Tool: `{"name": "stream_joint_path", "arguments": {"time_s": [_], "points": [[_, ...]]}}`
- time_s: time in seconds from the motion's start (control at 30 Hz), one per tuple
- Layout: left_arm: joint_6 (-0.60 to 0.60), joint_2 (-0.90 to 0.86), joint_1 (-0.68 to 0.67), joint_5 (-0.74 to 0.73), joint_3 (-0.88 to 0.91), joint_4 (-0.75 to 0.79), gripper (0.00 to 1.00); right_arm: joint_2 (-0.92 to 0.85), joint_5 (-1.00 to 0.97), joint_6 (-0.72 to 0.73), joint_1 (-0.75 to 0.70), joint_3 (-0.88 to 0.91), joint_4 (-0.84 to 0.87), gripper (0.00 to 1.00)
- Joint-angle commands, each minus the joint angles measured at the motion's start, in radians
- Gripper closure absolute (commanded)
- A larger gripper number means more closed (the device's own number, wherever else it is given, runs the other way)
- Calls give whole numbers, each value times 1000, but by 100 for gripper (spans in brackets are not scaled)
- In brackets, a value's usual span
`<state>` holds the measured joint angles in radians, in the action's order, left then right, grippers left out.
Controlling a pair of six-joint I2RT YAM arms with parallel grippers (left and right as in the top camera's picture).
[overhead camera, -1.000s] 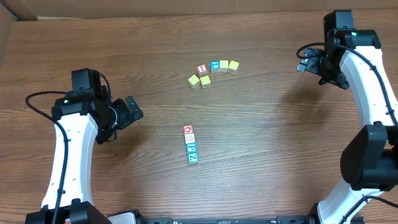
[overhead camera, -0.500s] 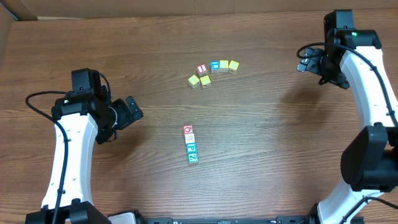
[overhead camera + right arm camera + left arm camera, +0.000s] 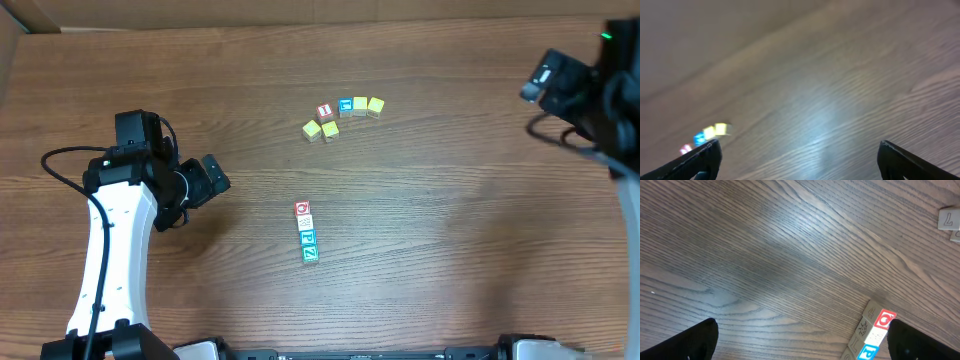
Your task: Flip 4 blocks
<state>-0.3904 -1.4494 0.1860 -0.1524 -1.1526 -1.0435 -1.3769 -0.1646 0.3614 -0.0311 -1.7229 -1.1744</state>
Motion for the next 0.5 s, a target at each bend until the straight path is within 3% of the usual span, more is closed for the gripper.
{"name": "stream_joint_path", "arguments": {"time_s": [0.0, 0.47], "points": [[1, -3, 3, 3, 5, 1, 0, 80, -10, -11, -3, -18, 3, 0], [1, -3, 3, 3, 5, 1, 0, 381, -11, -11, -3, -18, 2, 0]]}}
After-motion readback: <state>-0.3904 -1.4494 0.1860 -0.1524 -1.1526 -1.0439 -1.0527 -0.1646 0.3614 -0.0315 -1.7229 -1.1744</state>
